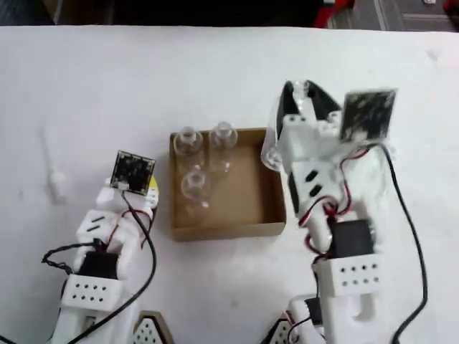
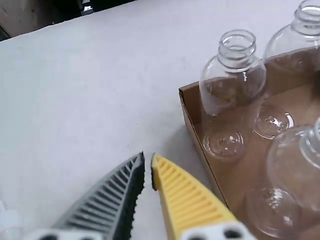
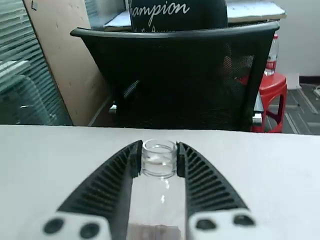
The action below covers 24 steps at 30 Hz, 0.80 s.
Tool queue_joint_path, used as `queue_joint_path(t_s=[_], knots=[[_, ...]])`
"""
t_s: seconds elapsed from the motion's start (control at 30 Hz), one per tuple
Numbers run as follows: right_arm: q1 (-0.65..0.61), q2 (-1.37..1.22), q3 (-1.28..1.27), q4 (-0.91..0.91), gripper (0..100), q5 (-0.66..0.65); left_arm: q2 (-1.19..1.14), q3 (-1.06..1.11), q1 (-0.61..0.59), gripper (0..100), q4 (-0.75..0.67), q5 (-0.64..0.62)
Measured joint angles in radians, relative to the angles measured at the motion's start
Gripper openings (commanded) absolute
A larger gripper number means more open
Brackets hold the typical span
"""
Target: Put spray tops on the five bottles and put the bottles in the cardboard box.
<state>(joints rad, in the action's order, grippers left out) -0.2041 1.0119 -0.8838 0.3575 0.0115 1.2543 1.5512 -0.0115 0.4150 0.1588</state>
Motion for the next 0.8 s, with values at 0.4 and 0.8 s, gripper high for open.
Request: queue_joint_path(t_s=[0.4, 0.8], knots=[[-0.094, -0.097, -0.35, -0.539, 1.5, -0.242, 0.0, 0.0, -0.002, 3, 0.0, 0.0], [-0.103, -0.379, -0.353, -0.816, 1.5, -0.264, 0.0, 0.0, -0.002, 3, 0.0, 0.0]])
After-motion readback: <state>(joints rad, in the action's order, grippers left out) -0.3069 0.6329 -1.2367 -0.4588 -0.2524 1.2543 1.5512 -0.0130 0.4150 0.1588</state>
